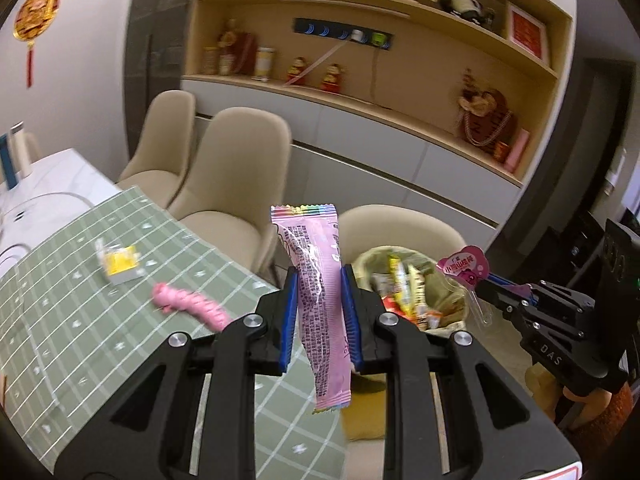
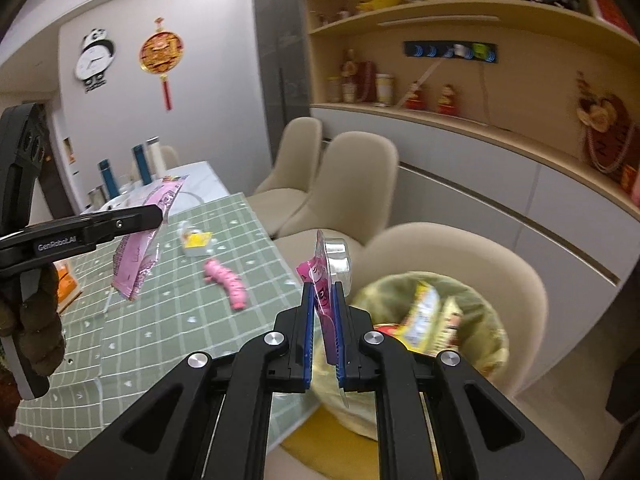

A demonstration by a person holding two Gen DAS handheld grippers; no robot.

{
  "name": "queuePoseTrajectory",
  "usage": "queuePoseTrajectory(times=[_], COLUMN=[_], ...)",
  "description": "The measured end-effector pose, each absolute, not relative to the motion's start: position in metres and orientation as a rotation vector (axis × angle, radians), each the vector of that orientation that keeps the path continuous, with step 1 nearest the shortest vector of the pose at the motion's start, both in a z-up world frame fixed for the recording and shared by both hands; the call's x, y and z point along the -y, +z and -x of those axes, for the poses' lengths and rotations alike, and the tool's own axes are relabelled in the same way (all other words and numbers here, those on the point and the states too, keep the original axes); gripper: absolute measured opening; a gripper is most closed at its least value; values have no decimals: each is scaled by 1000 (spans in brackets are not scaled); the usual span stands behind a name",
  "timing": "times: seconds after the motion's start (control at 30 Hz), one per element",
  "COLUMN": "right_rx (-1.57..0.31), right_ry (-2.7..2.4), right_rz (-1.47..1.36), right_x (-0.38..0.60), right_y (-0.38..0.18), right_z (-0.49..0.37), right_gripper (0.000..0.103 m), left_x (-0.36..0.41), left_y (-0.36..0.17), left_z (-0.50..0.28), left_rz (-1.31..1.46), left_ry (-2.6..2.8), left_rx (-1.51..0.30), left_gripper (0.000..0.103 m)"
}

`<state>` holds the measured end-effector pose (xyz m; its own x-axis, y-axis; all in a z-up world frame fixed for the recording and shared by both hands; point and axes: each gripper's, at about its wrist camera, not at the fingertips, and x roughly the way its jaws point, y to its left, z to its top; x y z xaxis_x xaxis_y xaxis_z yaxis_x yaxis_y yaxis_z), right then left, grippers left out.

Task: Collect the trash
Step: 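Carry the pink wrapper and pink lollipop toy over the bin, then open both tools over the bin to drop the pink items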

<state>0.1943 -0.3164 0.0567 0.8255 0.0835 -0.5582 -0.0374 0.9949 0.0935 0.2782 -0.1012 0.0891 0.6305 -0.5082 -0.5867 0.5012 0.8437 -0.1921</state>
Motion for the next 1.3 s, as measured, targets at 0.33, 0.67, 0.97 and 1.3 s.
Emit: queuePoseTrajectory(times=[0.33, 0.67, 0.97, 1.3], right_rx=[-593, -621, -659, -714], right_ry=[-38, -91, -102, -55], right_rz=[-152, -223, -242, -276], right_x=[404, 462, 489, 488], right_y=[42, 17, -1, -22], right_z=[-199, -213, -227, -247], right_gripper=[10, 10, 10, 10], left_x=[193, 291, 334, 304], left_y=[62, -5, -35, -32], left_z=[-305, -341, -363, -371], left_rz=[3, -56, -73, -34], left_ry=[-734, -809, -828, -741], left_rx=[-771, -955, -1022, -1001], left_gripper=[20, 20, 25, 44])
